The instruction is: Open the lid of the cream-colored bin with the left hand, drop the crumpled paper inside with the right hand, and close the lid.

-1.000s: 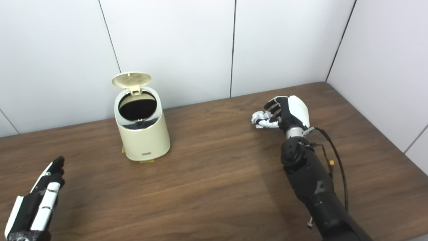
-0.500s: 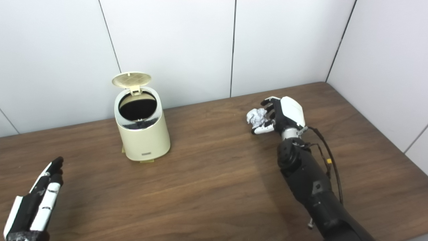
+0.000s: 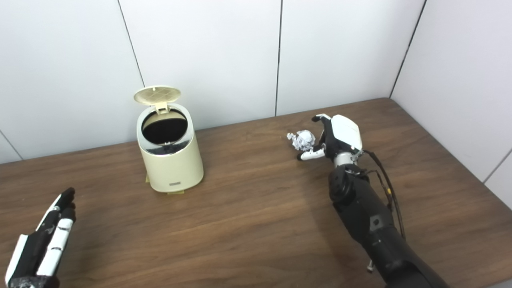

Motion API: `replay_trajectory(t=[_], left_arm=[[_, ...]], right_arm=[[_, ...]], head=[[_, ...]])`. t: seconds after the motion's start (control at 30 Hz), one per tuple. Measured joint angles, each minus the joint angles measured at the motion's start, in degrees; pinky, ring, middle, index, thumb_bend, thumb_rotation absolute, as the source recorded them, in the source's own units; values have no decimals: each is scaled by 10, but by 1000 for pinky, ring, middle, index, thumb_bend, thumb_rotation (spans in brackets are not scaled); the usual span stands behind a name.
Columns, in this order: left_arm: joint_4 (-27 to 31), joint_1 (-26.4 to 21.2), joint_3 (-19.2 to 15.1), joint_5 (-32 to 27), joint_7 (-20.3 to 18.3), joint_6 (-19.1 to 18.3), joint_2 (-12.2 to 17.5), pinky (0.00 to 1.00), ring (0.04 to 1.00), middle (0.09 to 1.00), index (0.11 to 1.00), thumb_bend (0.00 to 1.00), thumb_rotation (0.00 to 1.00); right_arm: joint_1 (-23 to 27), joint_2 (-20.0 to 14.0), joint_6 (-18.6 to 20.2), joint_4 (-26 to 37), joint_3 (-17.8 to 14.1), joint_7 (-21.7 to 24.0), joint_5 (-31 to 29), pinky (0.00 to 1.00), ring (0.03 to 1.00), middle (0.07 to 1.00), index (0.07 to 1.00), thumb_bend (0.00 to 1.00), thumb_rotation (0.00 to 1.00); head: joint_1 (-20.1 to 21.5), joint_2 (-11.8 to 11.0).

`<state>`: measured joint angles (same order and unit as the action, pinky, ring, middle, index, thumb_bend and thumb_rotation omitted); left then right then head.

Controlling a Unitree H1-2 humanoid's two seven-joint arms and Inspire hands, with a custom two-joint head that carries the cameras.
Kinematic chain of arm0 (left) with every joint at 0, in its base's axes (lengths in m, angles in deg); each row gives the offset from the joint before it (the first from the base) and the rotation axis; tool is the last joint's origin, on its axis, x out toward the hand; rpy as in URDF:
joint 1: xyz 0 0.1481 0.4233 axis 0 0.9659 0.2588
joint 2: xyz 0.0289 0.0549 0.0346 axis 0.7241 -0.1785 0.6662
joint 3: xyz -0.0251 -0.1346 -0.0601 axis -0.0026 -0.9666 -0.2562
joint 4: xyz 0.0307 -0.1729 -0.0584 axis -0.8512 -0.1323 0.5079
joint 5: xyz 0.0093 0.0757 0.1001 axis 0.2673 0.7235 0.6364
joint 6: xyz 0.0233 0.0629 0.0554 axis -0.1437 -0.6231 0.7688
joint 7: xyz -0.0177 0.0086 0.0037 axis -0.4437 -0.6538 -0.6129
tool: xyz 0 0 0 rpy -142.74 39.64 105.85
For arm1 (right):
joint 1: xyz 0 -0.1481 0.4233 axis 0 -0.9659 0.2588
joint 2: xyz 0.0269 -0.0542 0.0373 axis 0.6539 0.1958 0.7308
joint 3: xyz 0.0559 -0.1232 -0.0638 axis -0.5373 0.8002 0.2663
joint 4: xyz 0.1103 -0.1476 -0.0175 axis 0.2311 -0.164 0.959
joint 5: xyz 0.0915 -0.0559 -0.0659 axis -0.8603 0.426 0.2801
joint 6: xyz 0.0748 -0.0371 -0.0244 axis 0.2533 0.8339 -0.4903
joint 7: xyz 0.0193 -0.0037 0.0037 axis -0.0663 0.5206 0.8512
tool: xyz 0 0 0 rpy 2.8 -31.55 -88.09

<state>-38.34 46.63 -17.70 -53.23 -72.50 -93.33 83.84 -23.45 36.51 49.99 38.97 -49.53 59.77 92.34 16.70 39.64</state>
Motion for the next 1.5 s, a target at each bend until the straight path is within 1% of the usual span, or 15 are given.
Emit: replay_trajectory(t=[0.07,0.27,0.37,0.4,0.47,0.53,0.6,0.67,0.7,0.77,0.8,0.93,1.0,1.1,1.5], left_arm=[[0,0,0,0,0,0,0,1000,1000,993,979,515,730],[-11,0,1,0,0,4,-1,1000,1000,980,975,535,733],[-11,-1,4,6,1,4,-1,1000,1000,976,975,542,755],[-11,-1,4,6,2,4,-1,1000,1000,976,976,547,750],[-11,-1,4,6,2,4,-1,1000,1000,974,975,546,744],[-13,-1,4,6,2,5,-1,1000,1000,972,974,533,734],[-13,-1,4,6,2,5,-1,1000,1000,970,972,533,730],[-13,-2,4,5,2,5,-1,1000,1000,968,971,533,726],[-13,-2,5,5,2,5,-1,1000,1000,967,968,530,724],[-13,-2,4,4,2,5,-1,1000,1000,967,965,533,711],[-13,-2,3,3,2,6,-1,1000,1000,967,965,531,705],[-13,-2,2,2,2,7,-1,1000,1000,974,970,558,704],[-13,-2,3,3,2,8,-1,1000,1000,975,972,560,705],[-13,-2,3,4,2,11,-1,1000,1000,974,975,535,705],[-34,-2,6,1,1,26,-2,1000,1000,977,975,540,691]], right_arm=[[0,-4,0,0,3,2,1,97,158,266,756,1000,177],[0,-14,0,1,15,10,11,198,292,446,760,1000,163],[0,-15,-1,1,18,11,12,183,272,433,759,1000,151],[1,-15,-2,1,19,12,12,145,221,346,753,1000,147],[3,-16,-5,2,22,19,12,112,183,281,747,1000,148],[6,-19,-5,4,27,32,12,272,426,518,751,1000,164],[9,-20,-6,5,31,44,12,402,575,659,749,1000,174],[11,-22,-8,6,34,52,12,407,577,664,747,1000,179],[11,-24,-10,6,36,55,12,369,540,636,744,1000,183],[11,-28,-11,6,40,59,14,427,562,633,738,1000,192],[11,-30,-11,7,41,61,15,409,547,642,736,1000,192],[11,-31,-12,17,50,67,22,457,605,734,735,1000,201],[11,-32,-17,18,54,66,26,521,655,715,734,1000,202],[11,-32,-35,16,54,57,30,692,768,751,733,1000,194],[13,-35,-37,16,55,53,48,737,814,809,760,1000,185]], head=[[0,-1],[-2,-2],[-2,-3],[-2,-3],[-2,-2],[-3,-4],[-10,-5],[-15,-4],[-18,-6],[-19,-6],[-19,-6],[-14,-10],[-12,-10],[-11,-14],[-28,-20]])
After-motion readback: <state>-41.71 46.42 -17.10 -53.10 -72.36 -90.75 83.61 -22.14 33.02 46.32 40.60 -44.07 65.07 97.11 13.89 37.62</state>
